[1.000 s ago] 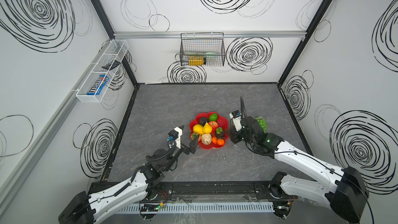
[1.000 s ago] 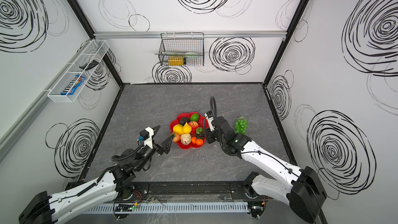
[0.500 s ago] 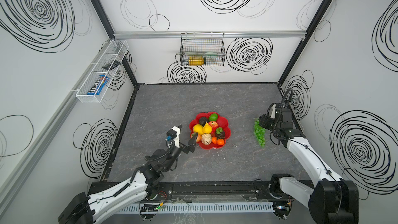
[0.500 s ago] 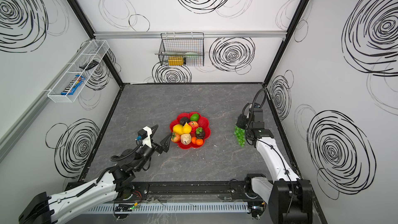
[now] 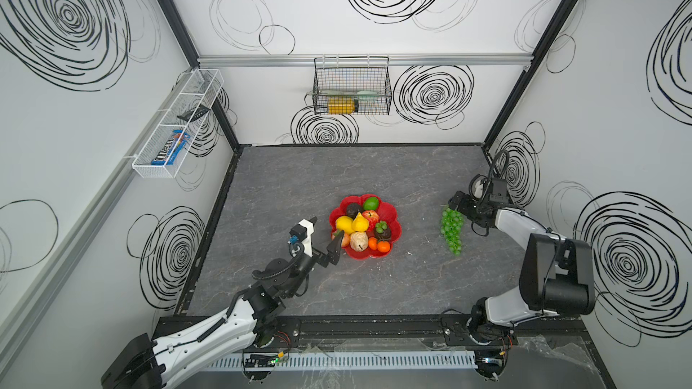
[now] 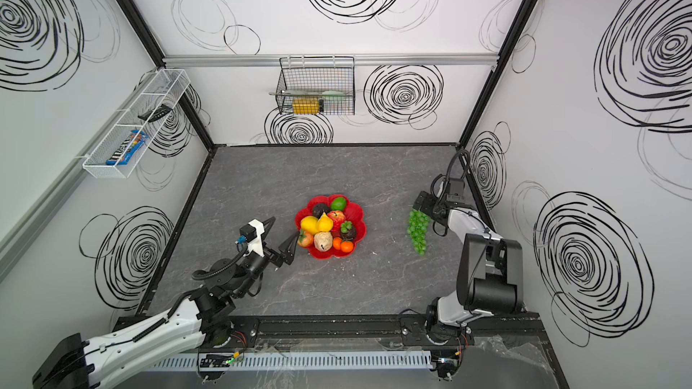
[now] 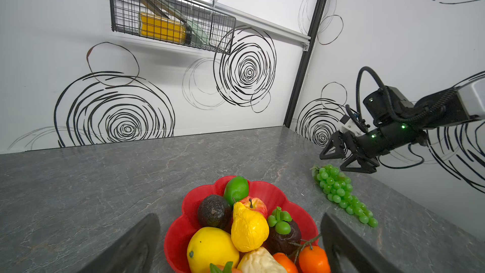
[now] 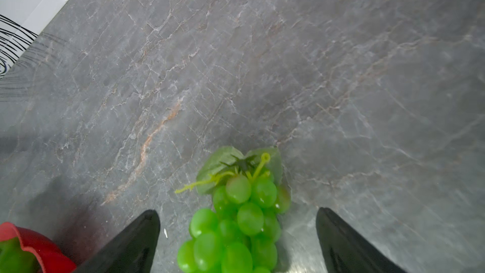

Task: Place and organize the fake fruits in the fruit bowl
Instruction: 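Lift the right gripper from the bowl and move it over the green grapes, then lower the right gripper onto the grape stem and leaf and close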

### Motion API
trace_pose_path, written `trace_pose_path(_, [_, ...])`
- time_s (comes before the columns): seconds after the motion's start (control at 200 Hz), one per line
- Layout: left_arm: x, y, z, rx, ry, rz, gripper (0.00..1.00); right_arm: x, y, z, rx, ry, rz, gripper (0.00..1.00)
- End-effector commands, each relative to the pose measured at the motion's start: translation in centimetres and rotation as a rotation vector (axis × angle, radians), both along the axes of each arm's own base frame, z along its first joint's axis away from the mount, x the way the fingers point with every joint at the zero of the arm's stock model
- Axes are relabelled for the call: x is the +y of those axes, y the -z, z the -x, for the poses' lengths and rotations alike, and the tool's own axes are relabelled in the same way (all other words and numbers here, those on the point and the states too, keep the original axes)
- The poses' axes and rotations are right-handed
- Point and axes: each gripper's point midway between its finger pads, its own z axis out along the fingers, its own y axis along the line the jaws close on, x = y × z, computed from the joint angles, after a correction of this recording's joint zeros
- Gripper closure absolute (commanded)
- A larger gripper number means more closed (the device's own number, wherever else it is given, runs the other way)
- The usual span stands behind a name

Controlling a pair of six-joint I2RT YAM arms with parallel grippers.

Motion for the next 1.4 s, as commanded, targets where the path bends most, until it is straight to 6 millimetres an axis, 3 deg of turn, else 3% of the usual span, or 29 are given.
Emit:
trace_pose_path(0.0, [-0.1,-1.6,0.2,-0.033,0.011,0.043,0.01,0.8,0.6,-0.8,0.012,-0.039,-0.055,0.03])
trace_pose_path(0.245, [-0.3,-1.5,0.1,-0.031,0.015,0.04,0.01,3.5,2.0,-2.1,0.052,-0.137,-0.072,0.0])
trace_pose_path(0.545, [-0.2,-1.4,0.0,-0.03,0.006,0.034,0.01,8.4,2.0,-2.7,0.091,-0.302,0.001,0.09])
trace_pose_path(0.76, [-0.2,-1.5,0.1,-0.032,0.011,0.035,0.01,7.6,-0.6,-2.8,0.098,-0.277,0.236,0.09])
trace_pose_path(0.871, [-0.3,-1.5,0.1,-0.032,0.016,0.035,0.01,8.3,-2.4,-2.3,0.1,-0.28,0.391,0.09])
trace_pose_path(0.976, [-0.3,-1.6,0.1,-0.034,0.015,0.038,0.01,9.7,-3.2,-1.4,0.099,-0.306,0.443,0.14])
trace_pose_path(1.131, [-0.3,-1.7,0.2,-0.038,0.019,0.041,0.01,11.5,-2.2,0.1,0.137,-0.338,0.456,0.25])
trace_pose_path(1.396, [-0.4,-1.8,0.3,-0.038,0.022,0.04,0.01,12.0,-0.4,0.7,0.182,-0.331,0.478,0.39])
